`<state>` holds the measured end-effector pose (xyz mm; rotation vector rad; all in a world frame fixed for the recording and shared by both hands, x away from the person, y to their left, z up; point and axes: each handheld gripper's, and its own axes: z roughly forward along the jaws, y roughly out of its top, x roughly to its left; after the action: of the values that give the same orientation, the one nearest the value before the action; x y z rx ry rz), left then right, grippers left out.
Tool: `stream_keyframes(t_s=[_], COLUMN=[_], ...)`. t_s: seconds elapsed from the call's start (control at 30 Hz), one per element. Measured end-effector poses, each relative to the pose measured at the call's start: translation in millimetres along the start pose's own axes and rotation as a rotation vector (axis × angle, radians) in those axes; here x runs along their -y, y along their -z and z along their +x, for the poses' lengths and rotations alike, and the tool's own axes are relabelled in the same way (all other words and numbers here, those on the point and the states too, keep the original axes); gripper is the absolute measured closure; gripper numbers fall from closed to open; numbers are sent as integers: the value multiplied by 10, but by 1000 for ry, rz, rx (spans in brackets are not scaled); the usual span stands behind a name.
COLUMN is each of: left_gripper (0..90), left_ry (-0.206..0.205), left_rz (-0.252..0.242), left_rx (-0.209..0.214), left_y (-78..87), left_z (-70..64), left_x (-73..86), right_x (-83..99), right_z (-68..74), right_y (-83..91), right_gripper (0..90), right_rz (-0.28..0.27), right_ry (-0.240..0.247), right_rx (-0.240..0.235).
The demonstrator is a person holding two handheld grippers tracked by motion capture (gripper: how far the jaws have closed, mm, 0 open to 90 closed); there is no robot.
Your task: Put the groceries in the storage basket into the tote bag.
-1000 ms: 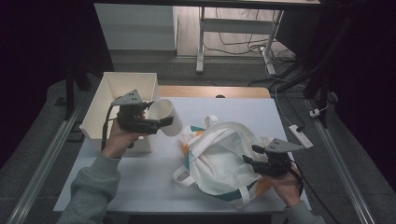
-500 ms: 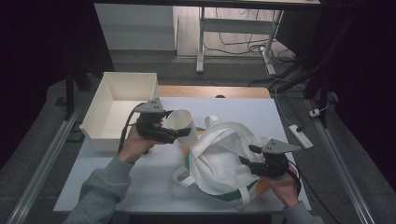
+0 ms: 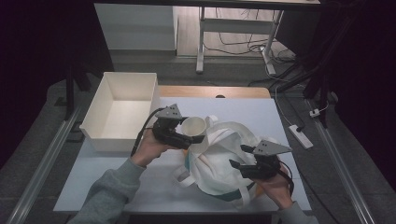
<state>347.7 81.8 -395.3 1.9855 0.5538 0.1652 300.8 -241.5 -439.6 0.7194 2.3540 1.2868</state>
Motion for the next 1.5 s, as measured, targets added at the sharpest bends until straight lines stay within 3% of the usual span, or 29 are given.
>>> stream_keyframes(t_s=[0.4, 1.03, 1.33, 1.5], left_gripper=[197, 197, 197, 196], left_ry=[-13, -19, -22, -20], left_rz=[37, 51, 52, 46], left_rx=[27, 48, 59, 63], left_y=[-208, -384, -460, -469], left_z=[-82, -182, -247, -268], left_x=[5, -2, -5, -3], right_x=[-112, -287, -356, -364], right_z=[209, 365, 378, 407], right_y=[-149, -403, -544, -585], right_gripper=[216, 94, 96, 164], right_rz=[-13, -47, -57, -58], right_ry=[35, 43, 29, 38], right_rx=[-28, 7, 19, 22])
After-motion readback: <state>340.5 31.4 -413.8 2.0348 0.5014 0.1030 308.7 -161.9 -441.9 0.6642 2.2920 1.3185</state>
